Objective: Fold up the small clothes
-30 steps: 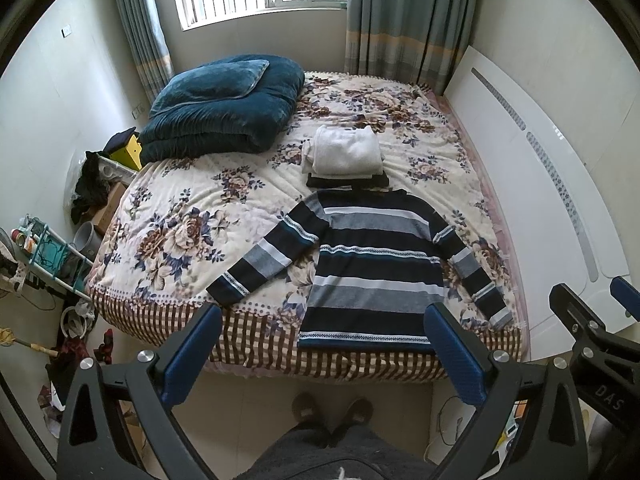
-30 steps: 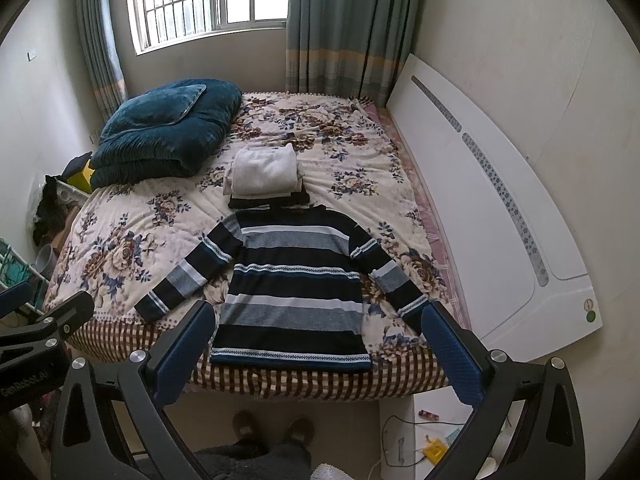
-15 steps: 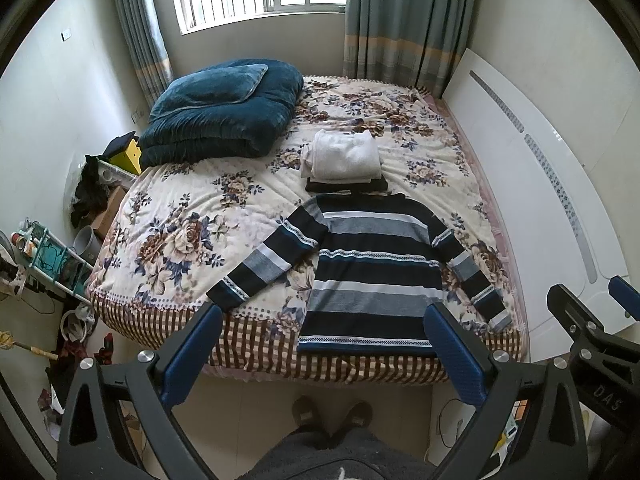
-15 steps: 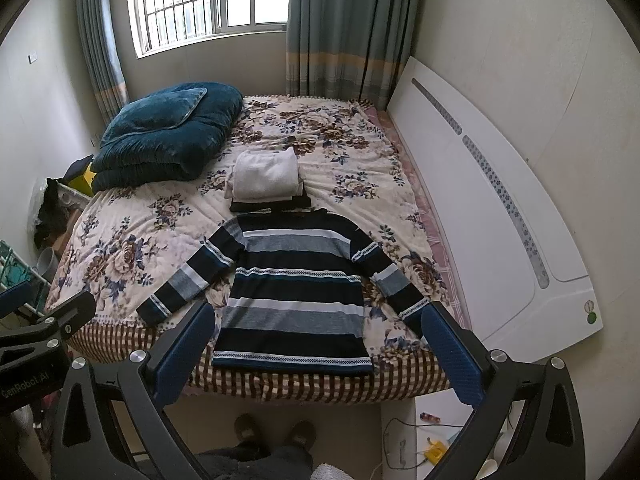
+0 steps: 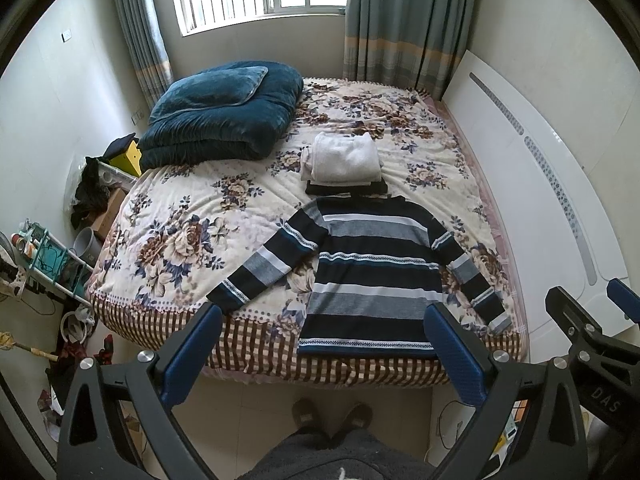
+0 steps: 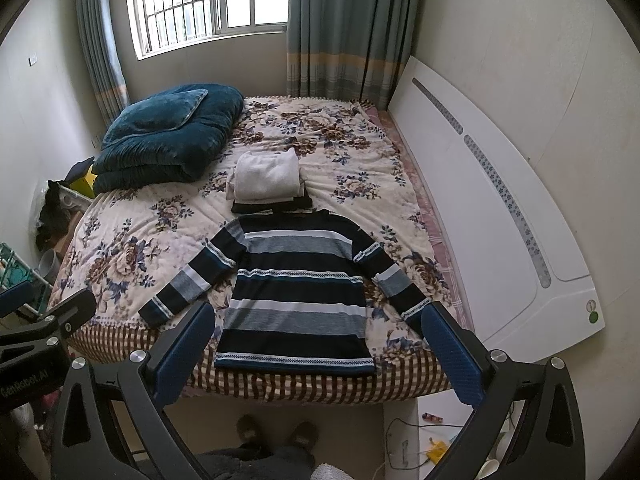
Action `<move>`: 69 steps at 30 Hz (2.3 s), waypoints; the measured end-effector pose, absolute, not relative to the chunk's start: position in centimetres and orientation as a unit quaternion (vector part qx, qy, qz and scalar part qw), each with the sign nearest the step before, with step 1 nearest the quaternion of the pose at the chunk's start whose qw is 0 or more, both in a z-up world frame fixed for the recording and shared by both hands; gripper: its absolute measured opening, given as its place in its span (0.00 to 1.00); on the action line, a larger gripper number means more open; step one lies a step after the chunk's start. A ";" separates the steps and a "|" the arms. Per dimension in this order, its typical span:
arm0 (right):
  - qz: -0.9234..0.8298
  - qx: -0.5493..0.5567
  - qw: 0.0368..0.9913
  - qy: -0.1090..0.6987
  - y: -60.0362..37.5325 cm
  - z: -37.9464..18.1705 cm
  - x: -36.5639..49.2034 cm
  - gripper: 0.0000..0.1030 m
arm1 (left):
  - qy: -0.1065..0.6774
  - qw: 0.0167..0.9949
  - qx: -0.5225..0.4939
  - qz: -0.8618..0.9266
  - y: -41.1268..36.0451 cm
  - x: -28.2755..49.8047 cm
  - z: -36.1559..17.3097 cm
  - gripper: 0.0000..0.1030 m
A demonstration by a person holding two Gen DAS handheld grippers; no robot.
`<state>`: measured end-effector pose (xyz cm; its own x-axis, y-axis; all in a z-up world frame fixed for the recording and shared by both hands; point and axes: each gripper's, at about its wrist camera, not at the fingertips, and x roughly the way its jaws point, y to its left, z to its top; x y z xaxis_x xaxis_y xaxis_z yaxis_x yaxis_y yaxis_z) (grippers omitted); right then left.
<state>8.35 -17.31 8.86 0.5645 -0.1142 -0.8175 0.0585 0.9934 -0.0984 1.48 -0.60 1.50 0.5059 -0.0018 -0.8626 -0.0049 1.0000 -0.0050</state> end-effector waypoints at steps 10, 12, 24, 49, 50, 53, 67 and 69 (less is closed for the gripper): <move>-0.048 -0.030 0.885 0.463 -17.5 8.6 8.1 1.00 | 0.496 0.869 -0.005 0.001 -0.6 1.4 1.5 1.00; -0.048 -0.029 0.885 0.462 -17.5 8.6 8.1 1.00 | 0.495 0.869 -0.004 0.001 -0.6 1.4 1.5 1.00; -0.055 -0.022 0.883 0.465 -17.4 9.4 9.3 1.00 | 0.482 0.876 0.004 0.011 -1.1 2.2 1.9 1.00; -0.367 0.392 0.620 0.571 -57.6 -36.5 18.1 0.91 | 0.619 0.773 0.069 0.118 -13.9 33.5 -29.3 1.00; -0.378 0.423 0.600 0.565 -59.0 -39.6 18.0 0.91 | 0.629 0.766 0.065 0.119 -14.0 33.6 -31.3 1.00; -0.410 0.509 0.538 0.533 -62.4 -47.3 16.2 0.90 | 0.658 0.739 0.056 0.135 -14.1 34.1 -37.2 1.00; -0.491 0.508 0.564 0.429 -68.1 -59.4 14.3 0.14 | 0.691 0.709 0.053 0.128 -14.3 36.6 -51.9 1.00; -0.491 0.480 0.579 0.440 -67.9 -59.2 15.3 0.13 | 0.688 0.713 0.050 0.126 -13.7 36.8 -52.0 1.00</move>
